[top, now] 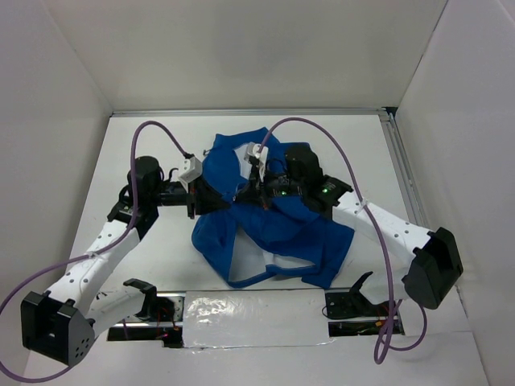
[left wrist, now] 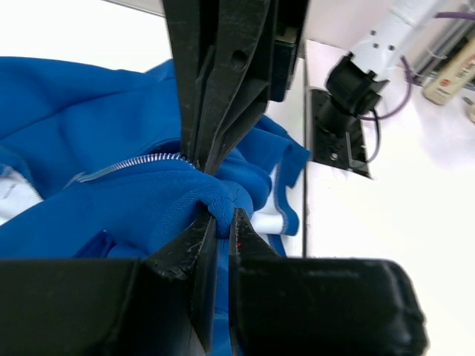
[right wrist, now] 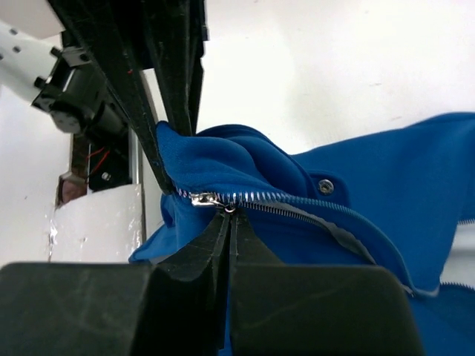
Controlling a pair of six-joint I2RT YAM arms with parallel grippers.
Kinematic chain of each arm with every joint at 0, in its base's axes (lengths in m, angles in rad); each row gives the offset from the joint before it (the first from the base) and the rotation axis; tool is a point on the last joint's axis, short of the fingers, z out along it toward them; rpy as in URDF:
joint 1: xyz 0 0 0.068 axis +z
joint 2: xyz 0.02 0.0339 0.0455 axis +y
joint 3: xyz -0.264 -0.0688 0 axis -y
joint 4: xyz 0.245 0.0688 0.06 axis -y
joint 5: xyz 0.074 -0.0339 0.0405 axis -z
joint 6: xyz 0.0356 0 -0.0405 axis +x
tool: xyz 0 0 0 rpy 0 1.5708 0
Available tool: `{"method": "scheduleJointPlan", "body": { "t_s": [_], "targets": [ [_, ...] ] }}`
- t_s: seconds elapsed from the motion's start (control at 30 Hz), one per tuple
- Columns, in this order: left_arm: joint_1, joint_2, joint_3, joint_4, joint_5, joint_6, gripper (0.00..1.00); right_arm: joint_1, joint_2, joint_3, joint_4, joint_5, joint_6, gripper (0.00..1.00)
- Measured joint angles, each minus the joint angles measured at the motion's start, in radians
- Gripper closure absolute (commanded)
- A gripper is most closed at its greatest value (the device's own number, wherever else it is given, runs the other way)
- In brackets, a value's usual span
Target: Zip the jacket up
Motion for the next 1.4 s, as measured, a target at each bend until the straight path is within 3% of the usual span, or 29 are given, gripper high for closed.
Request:
{"method": "scheduleJointPlan", "body": {
  "t_s": [0.23,0.43,0.63,0.8,0.93,1.17,1.4],
  "targets": [
    [0.000,-0.069,-0.037,0.010,-0.105,-0.034,1.00,0.047,-0.043,-0.010,-0.003,0.190,0.065,1.00],
    [-0.001,-0.109,-0.056,-0.002,-0.187,-0.115,1.00,0.121,-0.039,0.000,-0.024,0.451,0.129,1.00],
    [-0.033,-0.190,-0.065,-0.066,-0.262,-0.254,1.00,0.124,0.050,0.031,-0.051,0.815,0.202,1.00],
    [-0.049,-0.213,-0.098,-0.118,-0.283,-0.367,1.00,0.080,0.156,0.096,-0.073,0.978,0.234,1.00],
    [-0.062,-0.247,-0.141,-0.146,-0.303,-0.423,1.00,-0.061,0.362,0.291,-0.087,1.043,0.241,1.00],
    [-0.076,-0.284,-0.200,-0.159,-0.373,-0.487,1.00,-0.346,0.809,0.827,-0.155,1.058,0.270,1.00],
    [-0.093,-0.297,-0.237,-0.207,-0.457,-0.555,1.00,-0.414,1.043,1.239,-0.268,1.046,0.226,1.00]
  ]
}}
